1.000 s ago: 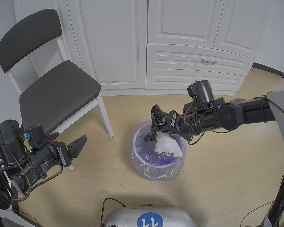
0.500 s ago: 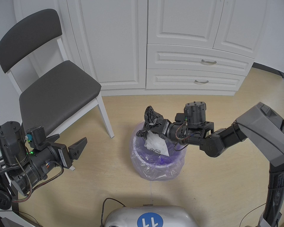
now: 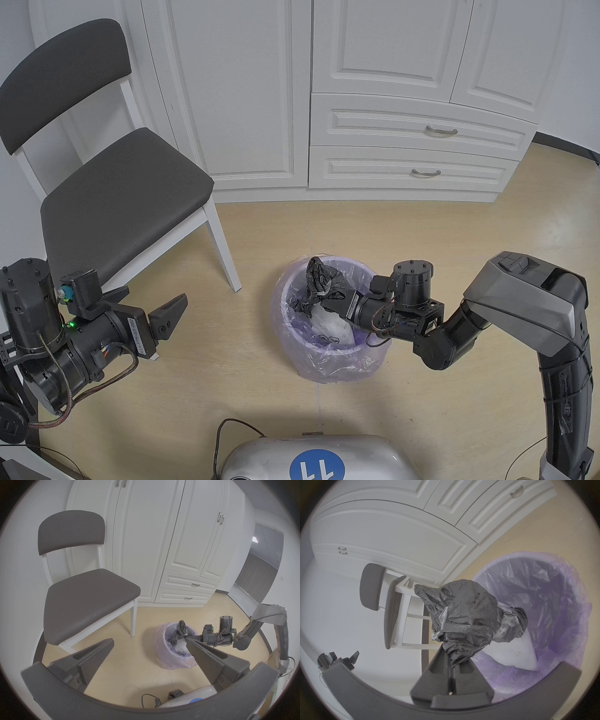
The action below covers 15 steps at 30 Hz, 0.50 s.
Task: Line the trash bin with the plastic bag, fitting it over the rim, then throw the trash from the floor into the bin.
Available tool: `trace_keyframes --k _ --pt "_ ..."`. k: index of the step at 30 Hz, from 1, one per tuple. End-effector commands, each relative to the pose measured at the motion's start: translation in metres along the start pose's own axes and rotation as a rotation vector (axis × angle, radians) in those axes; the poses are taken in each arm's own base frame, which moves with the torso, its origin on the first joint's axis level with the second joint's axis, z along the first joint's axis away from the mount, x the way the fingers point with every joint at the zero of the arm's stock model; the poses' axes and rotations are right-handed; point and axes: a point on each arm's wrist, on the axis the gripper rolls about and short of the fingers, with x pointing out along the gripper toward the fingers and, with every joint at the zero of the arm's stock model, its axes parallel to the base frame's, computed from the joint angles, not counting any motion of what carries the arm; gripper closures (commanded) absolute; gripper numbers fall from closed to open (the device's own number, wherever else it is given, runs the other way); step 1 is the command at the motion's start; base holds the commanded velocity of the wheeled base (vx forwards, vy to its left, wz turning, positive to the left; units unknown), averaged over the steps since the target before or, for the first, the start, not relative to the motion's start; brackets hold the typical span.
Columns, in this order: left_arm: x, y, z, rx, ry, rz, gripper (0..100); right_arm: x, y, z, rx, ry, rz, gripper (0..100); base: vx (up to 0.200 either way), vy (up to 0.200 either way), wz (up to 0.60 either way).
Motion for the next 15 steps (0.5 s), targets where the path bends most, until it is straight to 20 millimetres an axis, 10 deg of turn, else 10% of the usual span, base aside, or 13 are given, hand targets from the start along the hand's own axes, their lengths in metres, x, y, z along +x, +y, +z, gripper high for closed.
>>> trace_keyframes --k 1,15 --pt "0.002 0.0 -0.002 0.002 0.01 0.002 0 0.003 -0.015 -0.01 0.011 0.012 -0.016 100 0.0 0.0 0.0" --pt "0.003 0.0 -0.001 0.001 0.005 0.009 0 -0.009 -0.025 -0.026 0.02 0.041 -0.021 100 0.0 0.0 0.0"
